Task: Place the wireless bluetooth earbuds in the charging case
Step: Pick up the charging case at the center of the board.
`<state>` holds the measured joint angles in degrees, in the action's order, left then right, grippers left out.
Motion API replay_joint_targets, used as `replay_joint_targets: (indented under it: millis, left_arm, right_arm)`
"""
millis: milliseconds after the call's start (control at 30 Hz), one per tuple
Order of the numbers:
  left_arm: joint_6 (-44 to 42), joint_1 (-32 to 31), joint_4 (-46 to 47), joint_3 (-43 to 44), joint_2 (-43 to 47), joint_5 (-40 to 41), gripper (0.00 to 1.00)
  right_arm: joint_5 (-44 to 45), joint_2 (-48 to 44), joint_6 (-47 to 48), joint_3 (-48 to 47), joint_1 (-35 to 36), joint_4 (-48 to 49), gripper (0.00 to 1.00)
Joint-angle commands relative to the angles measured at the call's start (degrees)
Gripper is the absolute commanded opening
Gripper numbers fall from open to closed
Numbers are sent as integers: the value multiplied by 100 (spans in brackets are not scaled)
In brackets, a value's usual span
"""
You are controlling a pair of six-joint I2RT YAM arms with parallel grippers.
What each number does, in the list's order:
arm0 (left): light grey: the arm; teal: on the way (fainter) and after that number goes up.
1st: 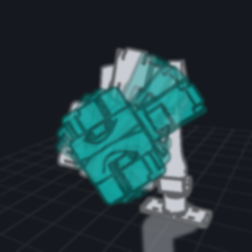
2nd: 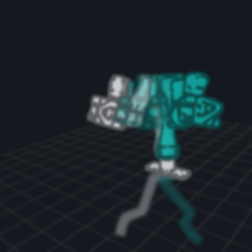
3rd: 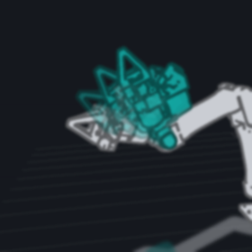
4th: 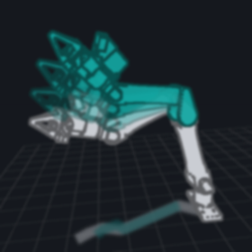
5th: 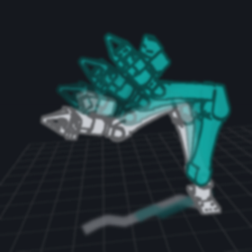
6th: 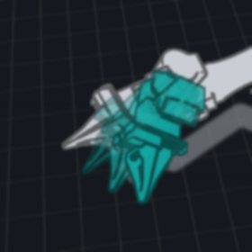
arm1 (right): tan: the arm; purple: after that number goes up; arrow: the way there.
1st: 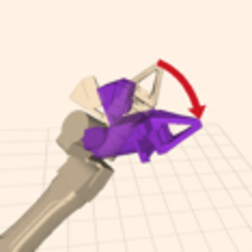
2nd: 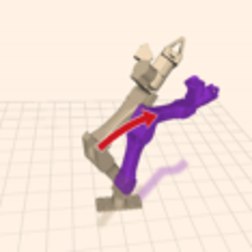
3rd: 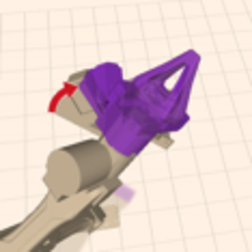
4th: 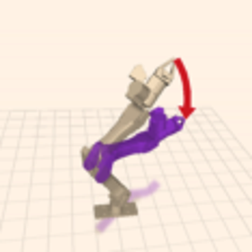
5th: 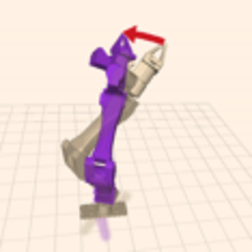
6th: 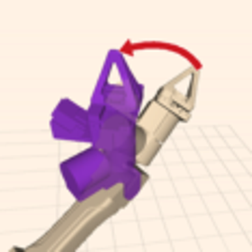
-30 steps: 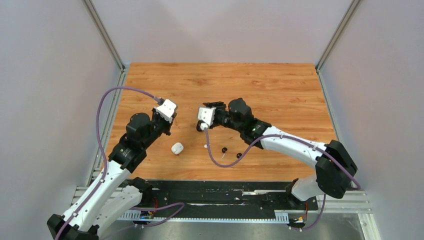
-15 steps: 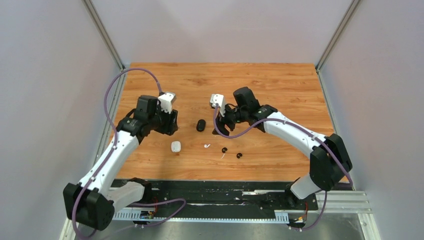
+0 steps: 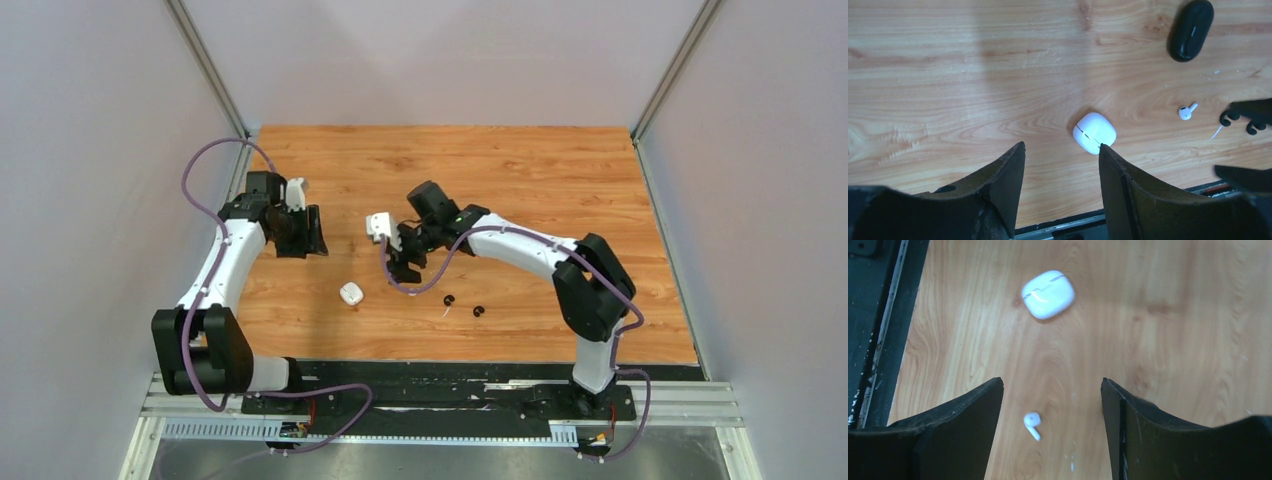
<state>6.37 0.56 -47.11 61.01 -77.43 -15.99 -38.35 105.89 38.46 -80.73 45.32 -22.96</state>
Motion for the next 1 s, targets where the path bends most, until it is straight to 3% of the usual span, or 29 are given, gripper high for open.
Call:
replay_joint_targets:
  millis: [0,167,500,700,767,967]
  left_arm:
    - [238,230,-224,172,270,-132,63]
    - [298,283,-249,144,800,166,63]
    - [320,368,-391,190,1651,187,64]
    - [361,368,-504,236,1768,102,64]
    - [372,372,-515,236,1788,69,64]
    - [378,368,-510,234,1827,33,64]
  right_arm:
    - [51,468,1032,-212,538,201,72]
    - [350,1132,469,-460,924,784,77]
    - [602,1986,1008,-983,1105,1074,79]
    - [1324,2286,-785,-1737,1347,827,89]
    - [1503,2248,-1315,-1794,1455,603,99]
    - [1679,2024,-2016,-1501,1515,413,100]
